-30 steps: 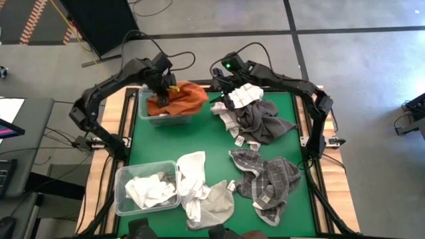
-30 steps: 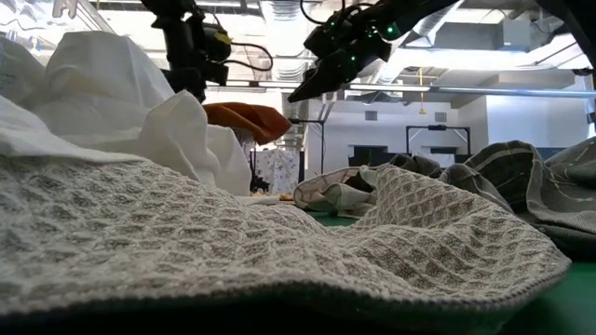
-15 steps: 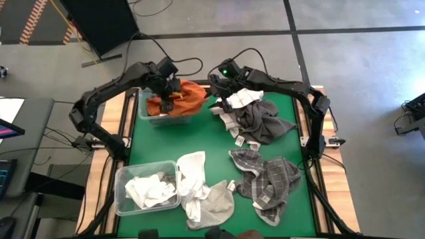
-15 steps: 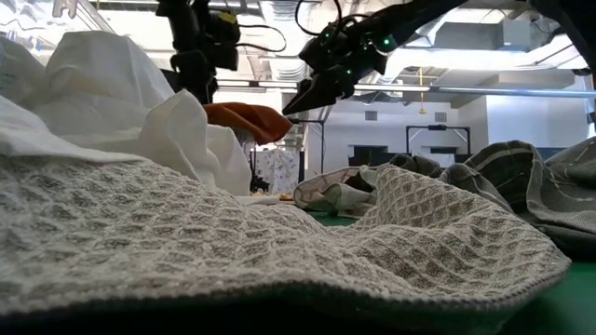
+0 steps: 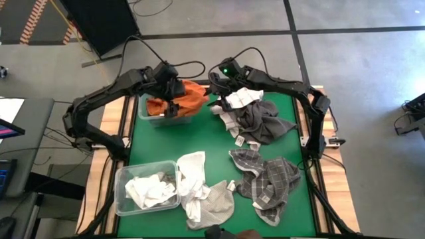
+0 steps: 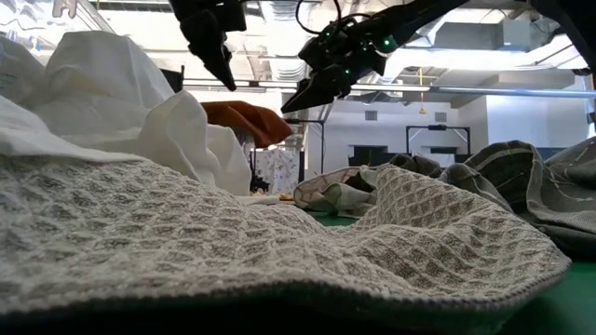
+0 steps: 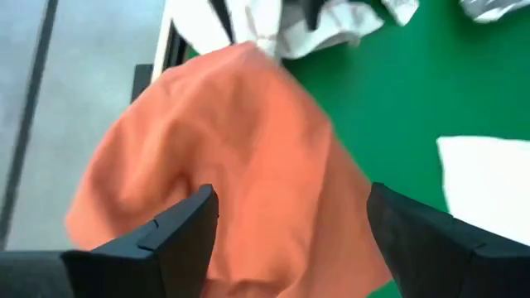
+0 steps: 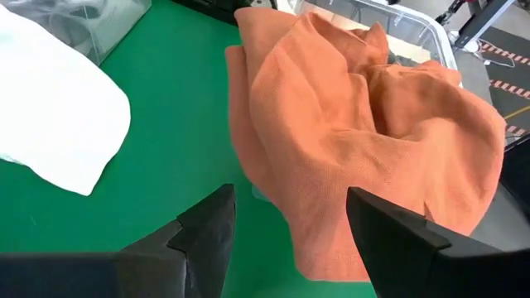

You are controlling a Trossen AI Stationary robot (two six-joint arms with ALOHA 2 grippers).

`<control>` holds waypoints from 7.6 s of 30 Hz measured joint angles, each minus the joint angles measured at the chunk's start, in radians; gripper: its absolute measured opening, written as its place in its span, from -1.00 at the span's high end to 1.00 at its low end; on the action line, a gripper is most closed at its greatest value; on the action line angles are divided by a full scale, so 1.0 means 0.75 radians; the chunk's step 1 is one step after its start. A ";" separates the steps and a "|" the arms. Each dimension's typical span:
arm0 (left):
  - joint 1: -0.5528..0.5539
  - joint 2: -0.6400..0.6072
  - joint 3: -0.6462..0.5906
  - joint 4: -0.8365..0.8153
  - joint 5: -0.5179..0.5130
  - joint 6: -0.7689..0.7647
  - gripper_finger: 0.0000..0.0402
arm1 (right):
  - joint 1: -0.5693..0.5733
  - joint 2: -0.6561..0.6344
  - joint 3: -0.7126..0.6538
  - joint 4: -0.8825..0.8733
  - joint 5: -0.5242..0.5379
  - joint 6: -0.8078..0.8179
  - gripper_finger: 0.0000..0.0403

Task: Sort towels by color in basket
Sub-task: Put the brown towel into the top transparent bin, then put the white towel into the bottom transparent bin

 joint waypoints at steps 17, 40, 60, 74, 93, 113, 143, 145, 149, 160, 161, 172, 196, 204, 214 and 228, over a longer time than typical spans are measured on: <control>-0.166 0.252 -0.010 0.082 -0.359 -0.015 -0.49 | 0.004 0.000 0.000 -0.064 0.001 0.025 -0.29; -0.139 0.248 0.009 -0.034 -0.371 0.105 0.95 | -0.017 0.000 0.000 -0.154 0.067 0.021 -0.29; -0.030 0.142 0.074 -0.347 -0.527 -0.043 0.99 | -0.132 0.000 0.001 -0.332 0.179 0.095 -0.29; 0.175 0.142 -0.326 -0.129 -0.386 -0.094 0.99 | -0.135 0.000 0.001 -0.371 0.179 0.088 -0.29; 0.357 0.142 -0.408 0.001 -0.069 -0.210 0.59 | -0.136 0.000 0.001 -0.369 0.173 0.081 -0.29; 0.323 0.142 0.117 -0.480 -0.046 -0.258 0.03 | -0.146 0.000 0.001 -0.393 0.172 0.040 -0.29; -0.440 0.097 -0.190 0.431 0.077 -0.346 0.03 | -0.504 -0.041 0.002 -0.970 0.161 -0.079 -0.29; -0.480 0.097 -0.274 0.548 0.079 -0.346 0.03 | -0.514 -0.050 0.002 -0.970 0.135 -0.068 -0.29; -0.522 0.098 -0.423 0.737 0.075 -0.361 0.03 | -0.501 -0.054 0.002 -0.948 0.061 -0.061 -0.29; -0.637 0.097 -0.627 1.146 0.074 -0.413 0.03 | -0.327 -0.054 0.002 -0.936 0.020 -0.058 -0.29; -0.652 0.097 -0.633 1.172 0.075 -0.413 0.03 | -0.311 -0.054 0.002 -0.936 0.020 -0.051 -0.29; -0.812 0.098 -0.750 1.372 0.065 -0.413 0.03 | -0.161 -0.054 0.002 -0.969 0.020 0.020 -0.29; -1.020 0.098 -0.801 1.446 0.061 -0.411 0.03 | 0.530 -0.054 -0.289 -0.914 -0.043 0.384 -0.29; -1.106 0.072 -0.801 1.393 0.061 -0.424 0.03 | 0.810 -0.054 -0.290 -0.687 -0.043 0.591 -0.29; -1.231 -0.163 -0.801 1.178 -0.056 -0.547 0.03 | 1.056 -0.054 -0.290 -0.210 0.021 0.788 -0.29; -1.382 -0.595 -0.800 0.745 -0.341 -0.788 0.03 | 1.119 -0.013 -0.288 0.407 0.471 0.794 -0.29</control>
